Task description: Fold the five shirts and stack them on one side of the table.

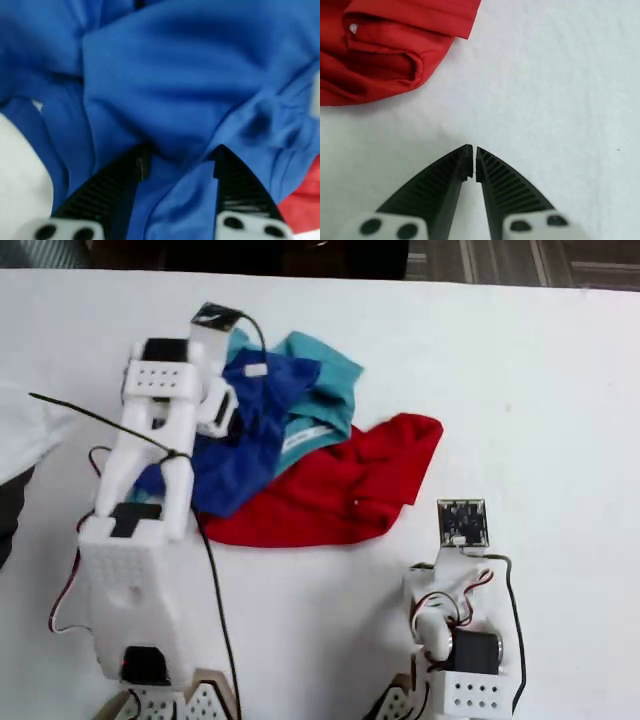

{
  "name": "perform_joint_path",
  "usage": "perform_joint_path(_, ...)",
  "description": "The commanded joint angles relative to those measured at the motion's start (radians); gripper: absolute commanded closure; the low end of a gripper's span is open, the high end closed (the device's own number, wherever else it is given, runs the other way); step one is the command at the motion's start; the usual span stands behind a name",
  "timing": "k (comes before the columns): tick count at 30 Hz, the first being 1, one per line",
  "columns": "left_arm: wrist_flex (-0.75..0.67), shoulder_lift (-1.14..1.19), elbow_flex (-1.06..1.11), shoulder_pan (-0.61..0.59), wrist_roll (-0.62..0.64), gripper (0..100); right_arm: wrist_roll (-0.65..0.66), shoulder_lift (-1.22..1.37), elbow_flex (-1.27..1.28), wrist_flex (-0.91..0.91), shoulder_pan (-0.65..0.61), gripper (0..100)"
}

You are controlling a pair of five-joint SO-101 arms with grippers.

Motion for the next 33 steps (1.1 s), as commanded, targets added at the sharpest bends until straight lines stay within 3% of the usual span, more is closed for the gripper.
perform_joint_path(1, -0.081, -0.051, 0.022, 0.046, 0.009, 77, -0.003, -0.013, 0.008, 0.005, -0.005, 97.9)
perform_joint_path(9, -0.359, -0.051, 0.298, 0.017, 0.002, 81, -0.003, -0.013, 0.008, 0.005, -0.005, 97.9)
perform_joint_path(12, -0.379, -0.051, 0.335, -0.046, 0.005, 98, -0.003, -0.013, 0.008, 0.005, -0.005, 97.9)
perform_joint_path(17, -0.374, -0.064, 0.328, -0.224, 0.009, 97, -0.003, -0.013, 0.008, 0.005, -0.005, 97.9)
perform_joint_path(24, -0.183, -0.146, 0.108, -0.539, 0.005, 97, -0.003, -0.013, 0.008, 0.005, -0.005, 97.9)
perform_joint_path(33, 0.080, -0.287, -0.214, -0.847, 0.006, 97, -0.003, -0.013, 0.008, 0.005, -0.005, 97.9)
